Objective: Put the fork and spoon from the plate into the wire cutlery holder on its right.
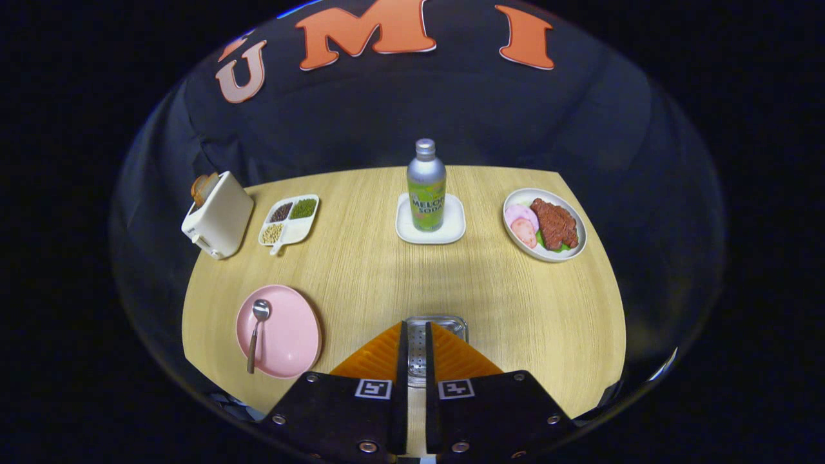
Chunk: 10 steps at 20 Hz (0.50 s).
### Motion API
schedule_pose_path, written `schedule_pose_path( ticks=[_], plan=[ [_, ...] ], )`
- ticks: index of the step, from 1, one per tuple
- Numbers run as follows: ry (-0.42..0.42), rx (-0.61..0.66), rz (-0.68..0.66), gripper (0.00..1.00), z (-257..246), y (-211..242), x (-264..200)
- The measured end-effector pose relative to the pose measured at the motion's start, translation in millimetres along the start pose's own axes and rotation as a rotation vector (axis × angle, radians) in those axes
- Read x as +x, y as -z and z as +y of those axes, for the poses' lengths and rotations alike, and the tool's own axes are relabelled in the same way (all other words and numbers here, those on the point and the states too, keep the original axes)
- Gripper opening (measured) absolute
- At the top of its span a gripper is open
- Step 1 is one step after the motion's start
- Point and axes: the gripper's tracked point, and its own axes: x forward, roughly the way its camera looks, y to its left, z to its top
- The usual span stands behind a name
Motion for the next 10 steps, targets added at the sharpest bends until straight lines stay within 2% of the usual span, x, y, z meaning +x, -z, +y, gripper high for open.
schedule_pose_path(
  ticks=[3, 5, 8, 9, 10],
  plan=[
    [-0.004, -0.005, -0.162, 0.18, 15.4, -25.3, -11.6],
    [0.013, -0.034, -0.247, 0.30, 25.4, -35.9, -17.8],
    [0.001, -0.043, -0.331, 0.40, 48.0, -48.2, -30.3],
    [-0.006, -0.041, -0.361, 0.47, 56.1, -53.0, -33.9],
    [-0.004, -0.040, -0.393, 0.50, 62.2, -57.5, -36.7]
  ],
)
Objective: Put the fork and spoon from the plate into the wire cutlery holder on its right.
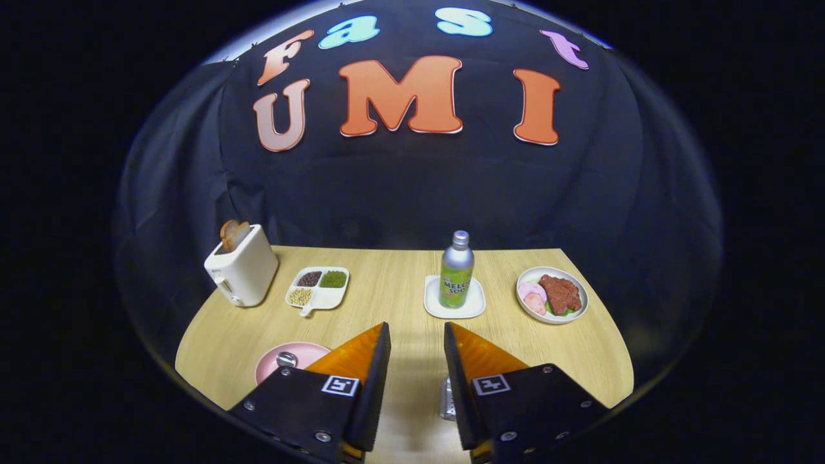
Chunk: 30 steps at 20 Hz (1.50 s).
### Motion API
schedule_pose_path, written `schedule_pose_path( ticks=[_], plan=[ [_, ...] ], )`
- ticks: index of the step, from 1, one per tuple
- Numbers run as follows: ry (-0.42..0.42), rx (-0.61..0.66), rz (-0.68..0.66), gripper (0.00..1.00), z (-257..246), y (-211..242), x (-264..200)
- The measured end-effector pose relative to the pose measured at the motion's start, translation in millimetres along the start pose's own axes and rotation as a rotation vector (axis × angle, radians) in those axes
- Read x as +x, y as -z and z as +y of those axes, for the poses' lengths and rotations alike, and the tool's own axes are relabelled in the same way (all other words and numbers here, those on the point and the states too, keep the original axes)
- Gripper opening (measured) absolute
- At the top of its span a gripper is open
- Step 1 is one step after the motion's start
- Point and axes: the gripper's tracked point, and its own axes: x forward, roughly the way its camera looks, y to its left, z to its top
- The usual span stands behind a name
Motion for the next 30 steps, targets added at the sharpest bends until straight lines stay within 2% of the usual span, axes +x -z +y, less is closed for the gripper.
schedule_pose_path(
  ticks=[2, 4, 9, 15, 19, 30],
  plan=[
    [0.019, -0.017, -0.046, 0.63, 9.2, -6.8, -0.9],
    [0.015, -0.036, -0.087, 0.67, 24.2, -13.4, -3.9],
    [-0.047, -0.067, -0.183, 0.86, 71.5, -16.2, -9.9],
    [-0.143, -0.087, -0.135, 0.93, 133.5, 15.4, -7.0],
    [-0.185, -0.107, -0.063, 0.93, 164.6, 47.1, -1.9],
    [-0.219, -0.110, 0.232, 0.93, 209.1, 154.8, 16.5]
  ],
)
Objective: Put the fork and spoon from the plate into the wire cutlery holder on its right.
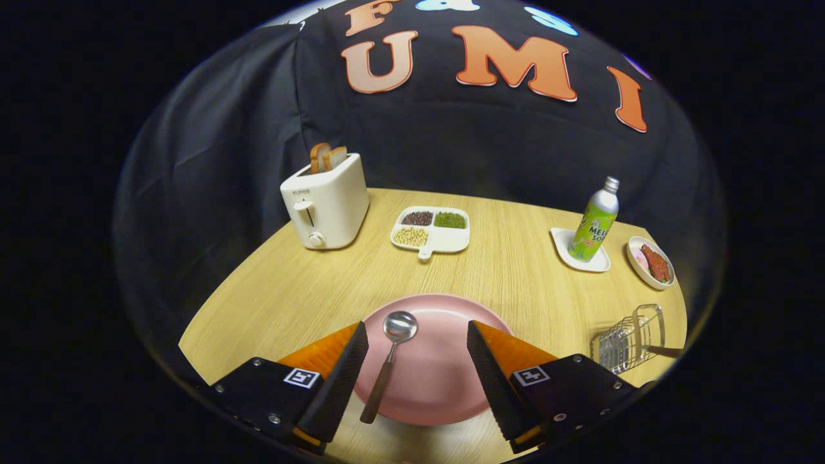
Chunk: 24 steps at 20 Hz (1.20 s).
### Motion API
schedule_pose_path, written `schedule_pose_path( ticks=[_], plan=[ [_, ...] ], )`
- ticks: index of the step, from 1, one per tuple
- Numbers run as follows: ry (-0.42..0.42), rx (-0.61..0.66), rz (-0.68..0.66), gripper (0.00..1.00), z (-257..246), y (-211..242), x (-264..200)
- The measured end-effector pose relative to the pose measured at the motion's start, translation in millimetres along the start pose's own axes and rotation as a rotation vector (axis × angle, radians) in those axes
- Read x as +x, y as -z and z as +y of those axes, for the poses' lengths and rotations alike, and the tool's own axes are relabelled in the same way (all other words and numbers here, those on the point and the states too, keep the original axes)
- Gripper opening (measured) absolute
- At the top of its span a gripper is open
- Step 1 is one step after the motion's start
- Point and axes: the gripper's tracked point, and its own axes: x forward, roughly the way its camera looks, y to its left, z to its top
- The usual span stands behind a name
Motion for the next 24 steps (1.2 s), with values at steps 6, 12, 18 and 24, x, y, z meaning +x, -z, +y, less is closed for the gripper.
schedule_pose_path(
  ticks=[6, 12, 18, 24],
  plan=[
    [-0.012, 0.005, 0.137, 0.85, 10.0, 38.4, 22.4],
    [-0.034, 0.001, 0.231, 0.58, 19.7, 60.8, 35.3],
    [-0.029, 0.001, 0.302, 0.22, 13.2, 77.8, 41.9],
    [-0.027, 0.046, 0.306, 0.08, 5.1, 72.4, 41.1]
  ],
)
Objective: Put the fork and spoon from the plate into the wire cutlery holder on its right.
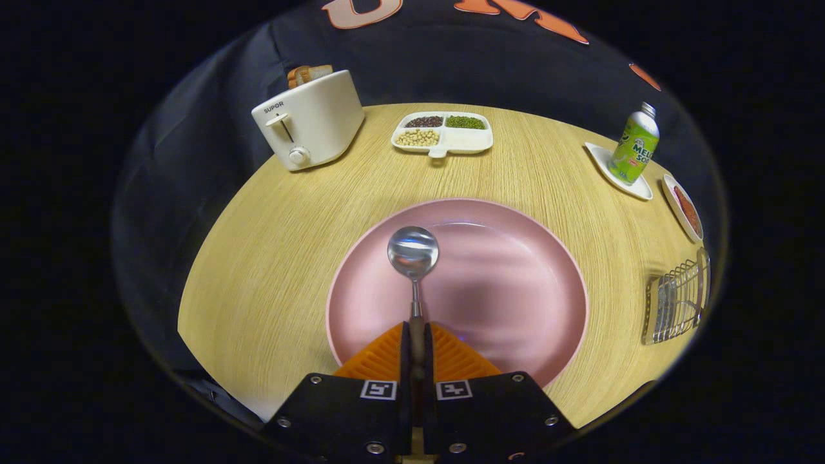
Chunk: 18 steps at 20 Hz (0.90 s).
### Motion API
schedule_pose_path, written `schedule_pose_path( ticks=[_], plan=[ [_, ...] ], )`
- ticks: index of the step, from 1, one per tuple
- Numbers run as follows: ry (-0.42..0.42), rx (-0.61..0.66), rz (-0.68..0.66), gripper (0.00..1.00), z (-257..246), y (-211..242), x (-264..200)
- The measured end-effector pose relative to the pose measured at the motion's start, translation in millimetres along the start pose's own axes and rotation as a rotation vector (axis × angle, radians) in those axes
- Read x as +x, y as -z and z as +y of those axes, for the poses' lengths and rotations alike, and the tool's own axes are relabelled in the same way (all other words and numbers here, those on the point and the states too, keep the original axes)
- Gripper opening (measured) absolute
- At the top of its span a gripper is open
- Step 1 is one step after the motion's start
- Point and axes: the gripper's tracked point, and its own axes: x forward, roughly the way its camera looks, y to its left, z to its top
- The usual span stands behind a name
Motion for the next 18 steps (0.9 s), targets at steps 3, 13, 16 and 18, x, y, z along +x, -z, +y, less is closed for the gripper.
schedule_pose_path(
  ticks=[3, 13, 16, 18],
  plan=[
    [0.001, 0.040, -0.041, 0.07, -11.4, -11.2, -10.5],
    [0.145, 0.134, -0.162, 0.07, -112.6, -28.3, -85.6],
    [0.219, 0.151, -0.156, 0.07, -147.9, -22.6, -106.6],
    [0.242, 0.183, -0.134, 0.07, -166.5, -15.9, -119.8]
  ],
)
